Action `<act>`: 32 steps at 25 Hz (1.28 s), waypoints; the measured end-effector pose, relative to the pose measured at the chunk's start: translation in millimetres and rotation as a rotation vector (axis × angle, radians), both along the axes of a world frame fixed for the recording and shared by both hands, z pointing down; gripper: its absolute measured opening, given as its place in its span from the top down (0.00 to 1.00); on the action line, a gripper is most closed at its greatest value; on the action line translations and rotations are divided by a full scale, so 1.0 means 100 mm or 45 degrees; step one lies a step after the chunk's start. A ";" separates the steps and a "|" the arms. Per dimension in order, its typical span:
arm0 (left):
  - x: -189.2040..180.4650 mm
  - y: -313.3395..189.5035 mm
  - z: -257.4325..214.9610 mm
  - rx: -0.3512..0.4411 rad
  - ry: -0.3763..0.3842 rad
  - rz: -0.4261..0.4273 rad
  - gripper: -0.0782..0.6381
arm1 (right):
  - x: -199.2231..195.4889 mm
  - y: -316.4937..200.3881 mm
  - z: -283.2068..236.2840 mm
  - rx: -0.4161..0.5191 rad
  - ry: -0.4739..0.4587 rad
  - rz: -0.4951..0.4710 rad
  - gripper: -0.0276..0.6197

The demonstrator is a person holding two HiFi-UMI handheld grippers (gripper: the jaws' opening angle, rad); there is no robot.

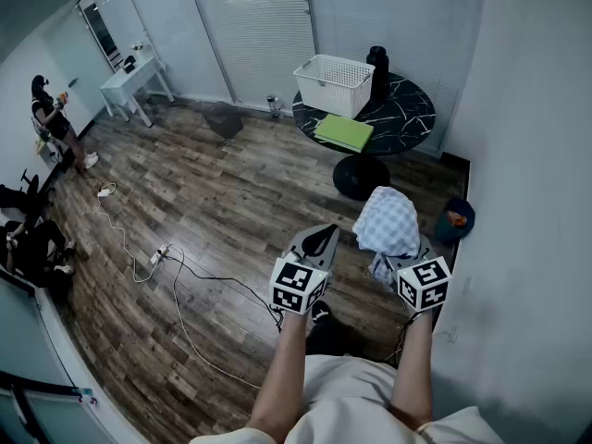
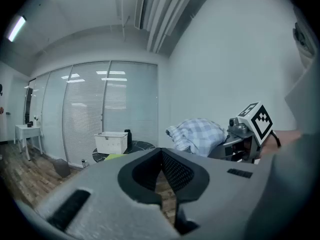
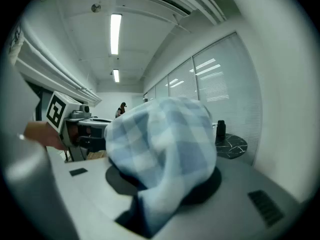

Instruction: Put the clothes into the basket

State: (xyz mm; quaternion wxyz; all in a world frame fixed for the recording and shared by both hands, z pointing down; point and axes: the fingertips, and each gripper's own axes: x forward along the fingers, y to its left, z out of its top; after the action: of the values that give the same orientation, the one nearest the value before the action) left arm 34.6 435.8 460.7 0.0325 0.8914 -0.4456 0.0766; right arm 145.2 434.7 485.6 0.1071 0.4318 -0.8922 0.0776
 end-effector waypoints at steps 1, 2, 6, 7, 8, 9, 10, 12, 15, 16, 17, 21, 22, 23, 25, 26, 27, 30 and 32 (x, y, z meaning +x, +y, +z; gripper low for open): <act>-0.02 0.00 -0.01 0.002 0.005 -0.008 0.87 | 0.00 0.00 0.00 0.002 0.005 0.000 0.69; -0.04 0.00 -0.01 0.003 0.009 -0.015 0.87 | 0.01 0.00 0.00 0.004 0.008 0.001 0.69; -0.08 0.01 -0.01 0.003 0.009 -0.024 0.87 | 0.01 0.01 -0.01 0.005 0.001 0.011 0.69; -0.09 0.01 -0.01 0.003 0.008 -0.024 0.87 | 0.01 0.01 -0.02 0.007 0.001 0.012 0.69; -0.09 0.02 0.00 0.002 0.006 -0.023 0.87 | 0.00 0.01 -0.02 0.008 0.005 0.012 0.69; -0.09 0.02 0.00 0.002 0.004 -0.020 0.87 | 0.00 0.02 -0.02 0.010 0.008 0.012 0.69; -0.09 0.03 0.00 0.003 0.002 -0.018 0.87 | 0.00 0.02 -0.02 0.012 0.010 0.012 0.69; -0.11 0.03 0.00 0.008 -0.002 -0.019 0.87 | 0.01 0.02 -0.04 0.020 -0.001 0.017 0.69; -0.15 0.02 0.02 0.008 -0.002 -0.027 0.87 | 0.05 0.00 -0.09 0.033 -0.036 0.033 0.69; -0.17 0.03 0.06 -0.005 0.000 -0.034 0.87 | 0.08 0.01 -0.10 0.034 -0.046 0.043 0.69; -0.19 0.04 0.11 -0.022 0.002 -0.042 0.87 | 0.10 0.02 -0.11 0.035 -0.052 0.051 0.69; -0.26 0.04 0.20 -0.051 -0.016 -0.039 0.87 | 0.12 0.04 -0.10 0.040 -0.043 0.048 0.69; -0.27 0.03 0.20 -0.052 -0.018 -0.037 0.87 | 0.13 0.03 -0.07 0.034 -0.041 0.051 0.69; -0.28 0.03 0.19 -0.053 -0.018 -0.036 0.87 | 0.15 0.03 -0.05 0.025 -0.044 0.058 0.69; -0.28 0.00 0.19 -0.055 -0.010 -0.037 0.87 | 0.19 0.01 0.00 0.010 -0.056 0.072 0.69; -0.28 -0.01 0.18 -0.055 -0.004 -0.037 0.87 | 0.20 0.00 0.02 0.003 -0.059 0.072 0.69; -0.27 -0.04 0.18 -0.054 0.004 -0.035 0.87 | 0.20 -0.02 0.03 -0.003 -0.053 0.069 0.69; -0.25 -0.14 0.16 -0.051 0.021 -0.019 0.87 | 0.18 -0.08 0.04 -0.020 -0.021 0.046 0.69; -0.23 -0.26 0.19 -0.053 0.027 -0.008 0.87 | 0.18 -0.17 0.00 -0.012 -0.028 0.033 0.69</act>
State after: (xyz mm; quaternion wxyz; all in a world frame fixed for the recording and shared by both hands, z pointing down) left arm 11.4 409.9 479.3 0.0559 0.8899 -0.4462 0.0764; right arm 163.3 417.8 485.2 0.0983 0.4420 -0.8872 0.0880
